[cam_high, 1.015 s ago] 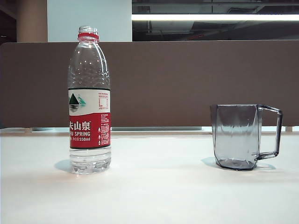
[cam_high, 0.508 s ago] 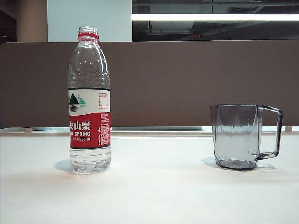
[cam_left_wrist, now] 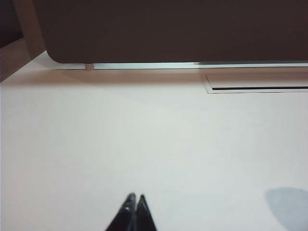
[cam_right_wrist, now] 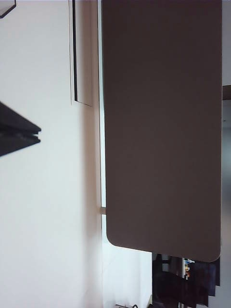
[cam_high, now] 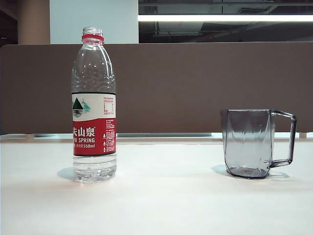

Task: Pick up the mineral water bottle with the left hand on the table and pour water into the mug until it's half full.

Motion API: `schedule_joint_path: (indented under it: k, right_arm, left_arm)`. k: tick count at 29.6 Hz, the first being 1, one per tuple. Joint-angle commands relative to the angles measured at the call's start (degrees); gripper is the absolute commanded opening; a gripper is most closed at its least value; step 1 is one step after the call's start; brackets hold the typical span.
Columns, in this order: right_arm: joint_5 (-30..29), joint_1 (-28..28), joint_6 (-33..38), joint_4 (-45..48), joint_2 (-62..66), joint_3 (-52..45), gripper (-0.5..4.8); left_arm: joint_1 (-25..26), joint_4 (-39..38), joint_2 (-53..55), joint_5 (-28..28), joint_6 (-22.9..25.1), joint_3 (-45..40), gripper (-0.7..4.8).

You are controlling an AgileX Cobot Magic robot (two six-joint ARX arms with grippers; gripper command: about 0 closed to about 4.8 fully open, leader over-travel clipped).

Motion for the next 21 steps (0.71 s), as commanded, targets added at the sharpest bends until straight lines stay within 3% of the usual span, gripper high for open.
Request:
schedule_joint_path:
  k: [1, 13, 21]
  right_arm:
    - [-0.44, 0.09, 0.09, -0.66, 0.96, 3.43, -0.01]
    - [-8.11, 0.13, 0.11, 0.0, 13.64, 13.16, -0.02]
    - [-8.61, 2.73, 0.11, -3.02, 20.87, 20.0, -0.02]
  left_arm:
    - [0.04, 0.37, 0.04, 0.02, 0.02, 0.11, -0.05]
    - [0.0, 1.38, 0.04, 2.89, -1.49, 0.22, -0.05]
    - [0.0, 3.04, 0.04, 3.45, -2.64, 4.26, -0.05]
